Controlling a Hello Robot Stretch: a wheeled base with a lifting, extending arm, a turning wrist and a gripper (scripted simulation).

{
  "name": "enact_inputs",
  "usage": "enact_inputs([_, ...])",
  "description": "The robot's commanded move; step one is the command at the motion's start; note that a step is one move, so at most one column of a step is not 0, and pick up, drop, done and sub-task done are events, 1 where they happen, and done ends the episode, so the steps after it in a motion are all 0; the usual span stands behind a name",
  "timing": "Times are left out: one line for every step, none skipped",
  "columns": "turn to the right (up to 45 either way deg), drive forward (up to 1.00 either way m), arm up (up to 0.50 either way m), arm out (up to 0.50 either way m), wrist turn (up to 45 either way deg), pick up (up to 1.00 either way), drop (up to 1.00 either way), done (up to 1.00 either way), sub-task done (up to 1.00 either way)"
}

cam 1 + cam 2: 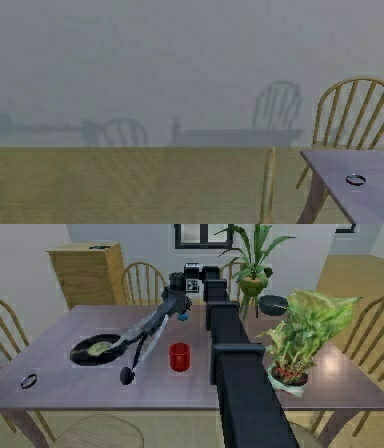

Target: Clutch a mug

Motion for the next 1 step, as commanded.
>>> enact_inputs([0.0,0.0,0.0,0.0,45.0,0.0,0.0,0.0,0.0])
